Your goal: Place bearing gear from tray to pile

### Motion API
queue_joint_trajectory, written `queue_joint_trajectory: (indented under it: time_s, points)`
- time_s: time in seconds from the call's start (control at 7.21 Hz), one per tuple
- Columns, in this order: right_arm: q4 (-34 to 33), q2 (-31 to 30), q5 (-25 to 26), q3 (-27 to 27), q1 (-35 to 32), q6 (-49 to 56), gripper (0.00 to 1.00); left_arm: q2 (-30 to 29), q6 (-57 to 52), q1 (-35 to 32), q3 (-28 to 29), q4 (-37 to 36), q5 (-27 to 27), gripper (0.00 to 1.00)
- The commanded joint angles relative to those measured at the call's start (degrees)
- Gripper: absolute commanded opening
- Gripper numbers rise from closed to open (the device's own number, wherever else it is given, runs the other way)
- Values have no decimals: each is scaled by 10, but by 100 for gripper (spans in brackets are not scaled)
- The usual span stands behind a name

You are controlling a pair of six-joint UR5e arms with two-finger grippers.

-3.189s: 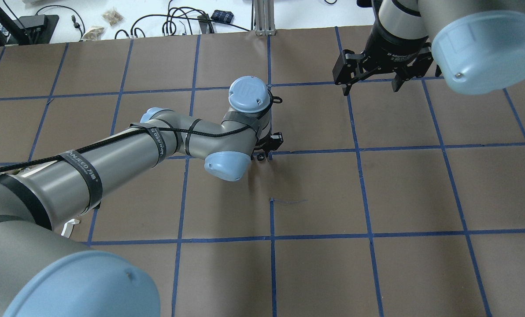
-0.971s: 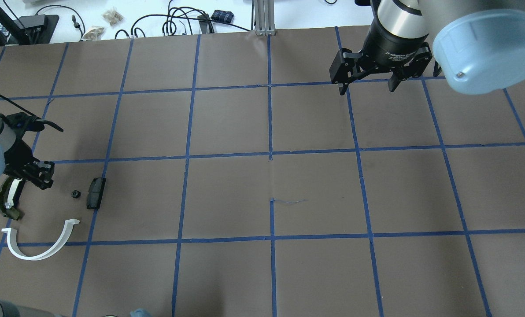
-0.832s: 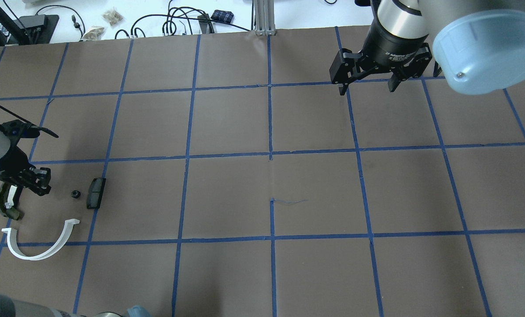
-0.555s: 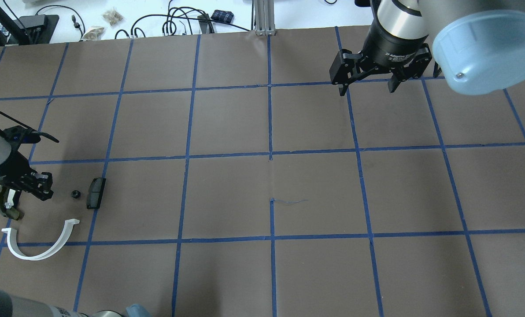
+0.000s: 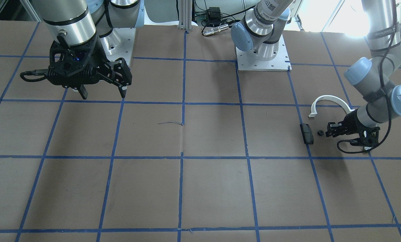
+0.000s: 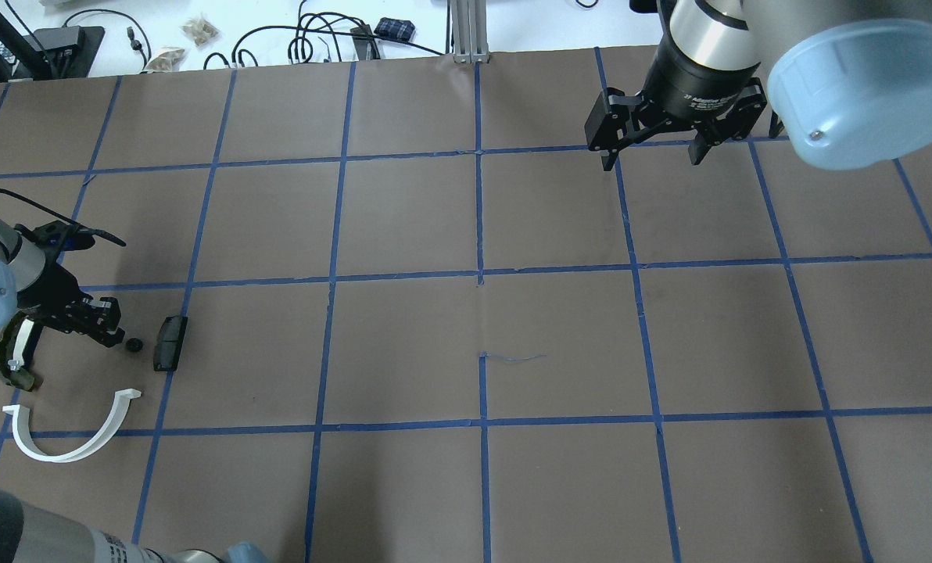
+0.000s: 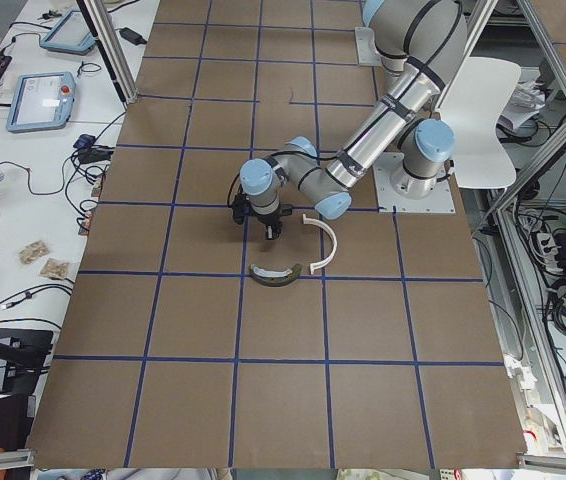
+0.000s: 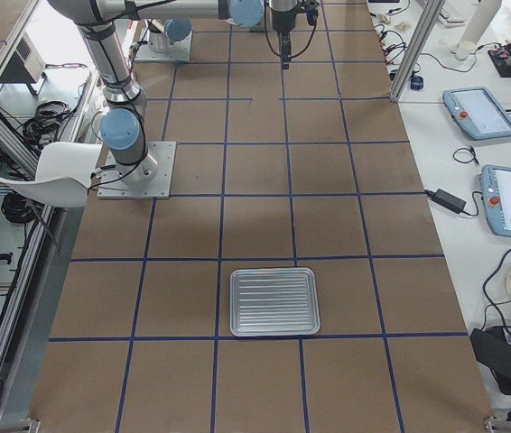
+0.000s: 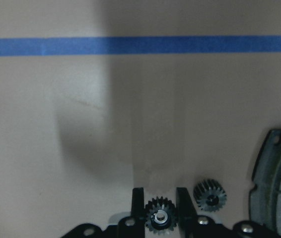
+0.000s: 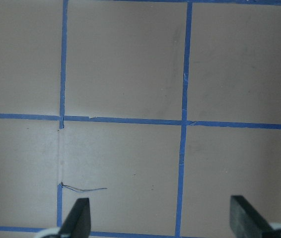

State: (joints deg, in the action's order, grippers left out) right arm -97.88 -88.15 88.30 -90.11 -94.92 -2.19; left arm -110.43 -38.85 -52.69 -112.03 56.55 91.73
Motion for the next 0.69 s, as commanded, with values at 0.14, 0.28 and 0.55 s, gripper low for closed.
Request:
queue_joint_trajectory:
  time_s: [0.14,0.28,0.55]
  points:
    - [5,0,4,2,1,1,100,-4,-2,-12,10,0,-6,52]
    - [5,-3,3,0,1,1,100,-3,4,-12,8,0,-39,89]
    - [5,-4,2,-1,1,0,100,8,3,-13,8,8,-38,100]
